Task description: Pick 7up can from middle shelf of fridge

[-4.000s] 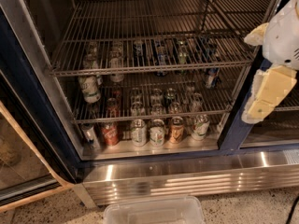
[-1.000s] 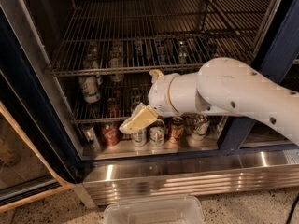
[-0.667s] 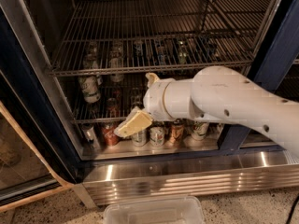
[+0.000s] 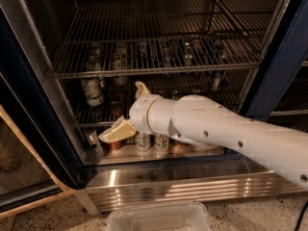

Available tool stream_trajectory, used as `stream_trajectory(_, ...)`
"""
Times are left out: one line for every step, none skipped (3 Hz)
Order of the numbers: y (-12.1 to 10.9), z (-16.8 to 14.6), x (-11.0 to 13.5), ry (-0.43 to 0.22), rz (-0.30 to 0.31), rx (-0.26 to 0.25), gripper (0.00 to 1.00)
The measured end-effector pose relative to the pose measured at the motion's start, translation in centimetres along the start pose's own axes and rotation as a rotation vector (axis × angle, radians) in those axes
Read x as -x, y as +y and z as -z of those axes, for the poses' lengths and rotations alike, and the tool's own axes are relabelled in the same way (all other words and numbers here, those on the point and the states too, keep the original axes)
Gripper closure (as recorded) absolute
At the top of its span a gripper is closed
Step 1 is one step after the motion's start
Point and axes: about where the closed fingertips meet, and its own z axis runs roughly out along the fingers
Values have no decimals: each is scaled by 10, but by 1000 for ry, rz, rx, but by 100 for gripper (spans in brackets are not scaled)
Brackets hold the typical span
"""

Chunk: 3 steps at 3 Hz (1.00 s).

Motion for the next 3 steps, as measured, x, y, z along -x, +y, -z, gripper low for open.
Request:
stream_trajectory(-21,-35,-2,-71,-12,-64,0)
stream_trajectory(-28,-41,-12,-76,-37,-85,0)
stream_trajectory(-27,-44,-12,-82,-40,-90,0)
